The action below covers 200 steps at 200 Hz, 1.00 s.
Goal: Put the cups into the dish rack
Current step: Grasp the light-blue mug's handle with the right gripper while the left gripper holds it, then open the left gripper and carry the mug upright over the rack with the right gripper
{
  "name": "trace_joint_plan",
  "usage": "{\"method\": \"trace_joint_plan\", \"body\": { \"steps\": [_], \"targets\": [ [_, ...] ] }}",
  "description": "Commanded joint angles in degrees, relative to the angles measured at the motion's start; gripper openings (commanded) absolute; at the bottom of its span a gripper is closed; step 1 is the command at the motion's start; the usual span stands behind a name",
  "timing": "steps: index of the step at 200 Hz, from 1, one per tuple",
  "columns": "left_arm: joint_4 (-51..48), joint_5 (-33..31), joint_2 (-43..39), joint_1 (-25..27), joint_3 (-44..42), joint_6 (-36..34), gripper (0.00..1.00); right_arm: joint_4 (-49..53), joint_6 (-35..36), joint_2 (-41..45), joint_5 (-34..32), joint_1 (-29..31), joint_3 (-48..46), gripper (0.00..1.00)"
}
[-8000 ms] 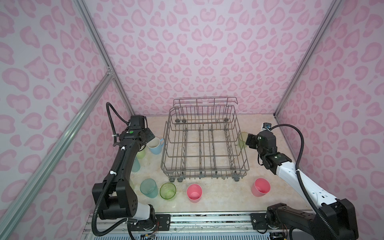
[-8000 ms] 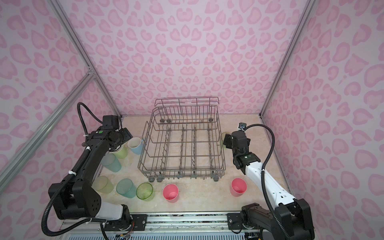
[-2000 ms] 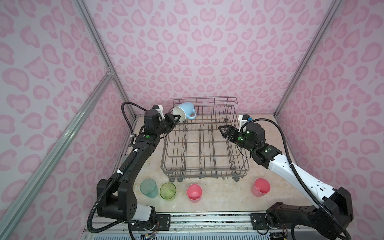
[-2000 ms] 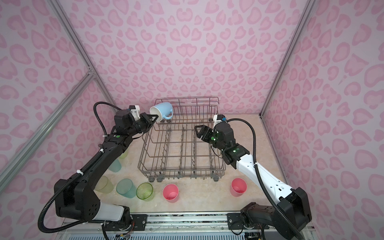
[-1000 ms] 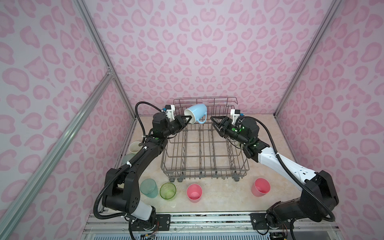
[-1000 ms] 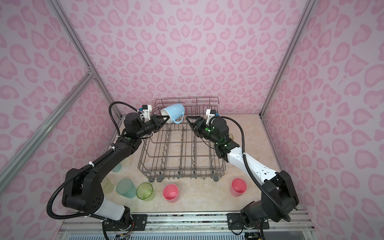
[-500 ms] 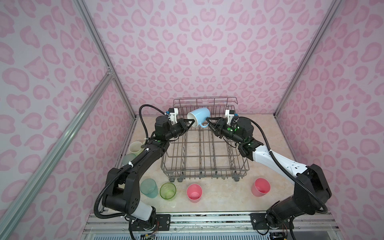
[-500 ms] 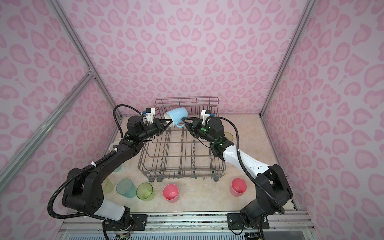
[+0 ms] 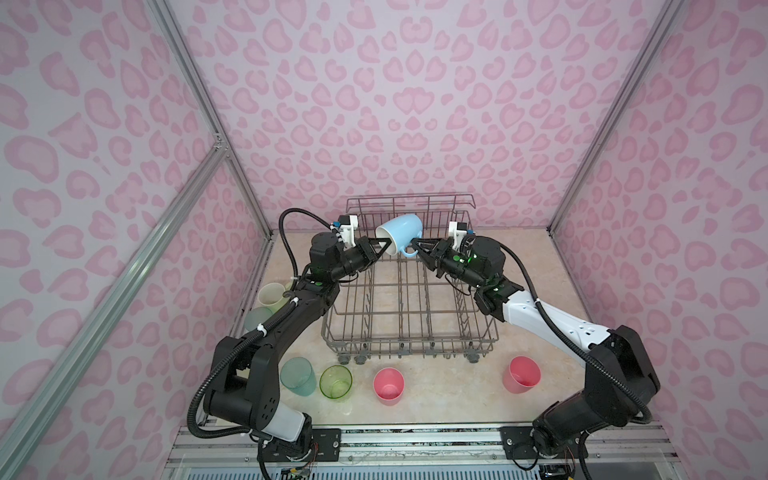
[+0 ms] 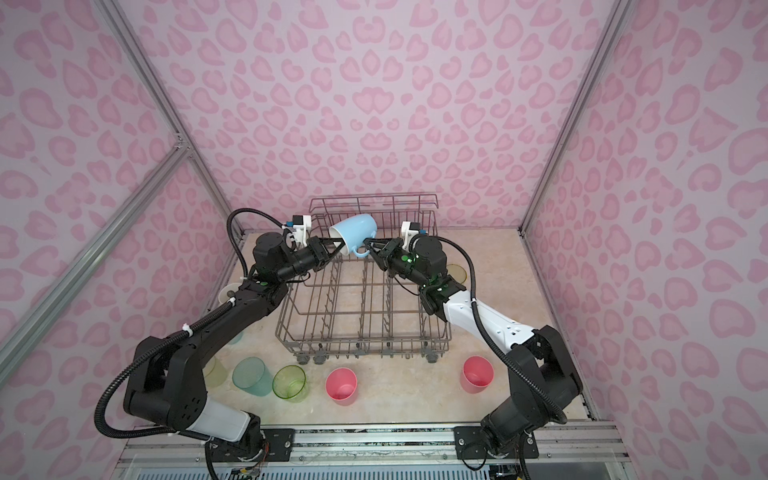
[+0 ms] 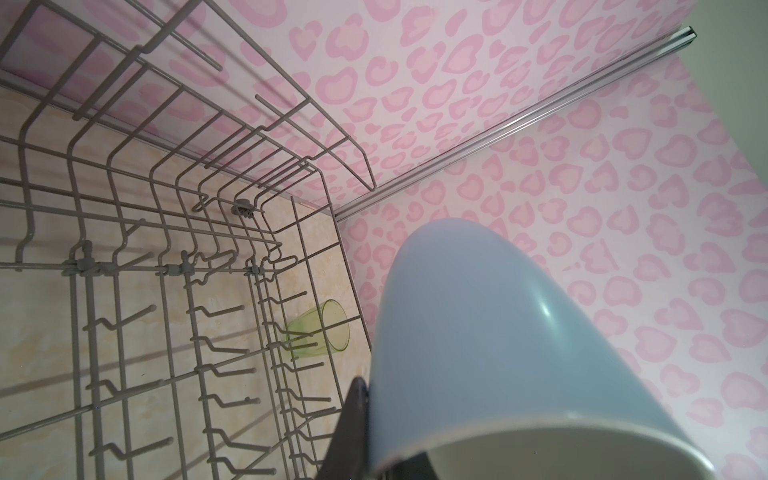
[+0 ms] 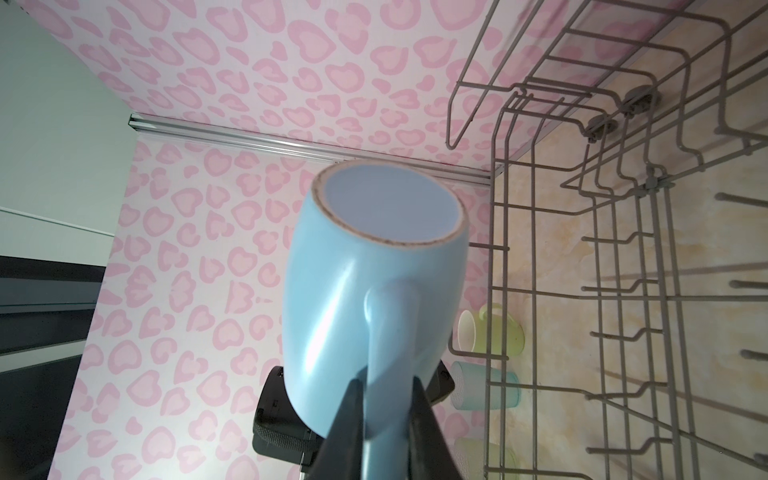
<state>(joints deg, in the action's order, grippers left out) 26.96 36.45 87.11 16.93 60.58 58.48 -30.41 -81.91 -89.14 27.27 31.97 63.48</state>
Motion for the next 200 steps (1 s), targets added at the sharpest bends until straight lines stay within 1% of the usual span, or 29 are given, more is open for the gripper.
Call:
{"method": "trace_joint_plan", "body": {
  "steps": [1, 20, 40, 55, 72, 91, 95, 97, 102, 141, 163, 181, 200],
  "targets": [
    [4.87, 2.13, -0.77, -0.05, 0.16, 1.29, 0.03, -2.59, 2.02, -0.48, 0.41, -0.01, -0.19, 0.11],
    [4.70, 2.12, -0.65, -0.03, 0.07, 1.07, 0.04, -2.96, 2.48, -0.25, -0.19, 0.02, -0.41, 0.10],
    [4.51, 2.05, -0.49, -0.04, 0.02, 0.94, 0.09, -3.36, 3.51, 0.40, -1.29, -0.01, -0.73, 0.08],
    [4.35, 2.06, -0.36, 0.01, 0.25, 0.85, 0.18, -3.08, 4.77, 0.91, -2.21, -0.05, -0.91, 0.07],
    [4.19, 2.22, -0.12, 0.03, 0.50, 0.69, 0.25, -3.14, 5.92, 1.27, -3.18, -0.08, -1.41, 0.05],
    [3.90, 2.49, -0.02, 0.02, 0.81, 0.51, 0.35, -4.57, 5.65, 1.35, -3.99, -0.22, -2.31, 0.04],
    [3.77, 2.53, -0.08, -0.04, 0.77, 0.42, 0.35, -4.96, 5.47, 1.30, -4.06, -0.24, -2.44, 0.04],
    [3.73, 2.61, -0.03, -0.01, 0.77, 0.37, 0.39, -5.17, 5.45, 1.27, -4.06, -0.24, -2.47, 0.04],
    [3.67, 2.58, -0.01, -0.05, 0.78, 0.26, 0.43, -5.65, 5.29, 1.19, -4.15, -0.24, -2.53, 0.04],
    [2.65, 2.36, -0.13, 0.00, 0.60, -0.25, 0.65, -7.29, 5.78, 1.34, -5.29, -0.49, -2.73, 0.03],
    [1.55, 2.14, -0.21, -0.01, 0.46, -0.60, 0.71, -7.28, 6.41, 1.52, -5.84, -0.71, -2.83, 0.03],
    [0.11, 1.92, -0.42, 0.02, 0.47, -1.20, 0.73, -7.30, 6.88, 1.72, -6.52, -0.95, -3.05, 0.03],
    [-1.25, 1.55, -0.70, -0.05, 0.51, -2.14, 0.78, -7.05, 7.67, 2.03, -7.04, -1.11, -3.32, 0.02]
  ]
}}
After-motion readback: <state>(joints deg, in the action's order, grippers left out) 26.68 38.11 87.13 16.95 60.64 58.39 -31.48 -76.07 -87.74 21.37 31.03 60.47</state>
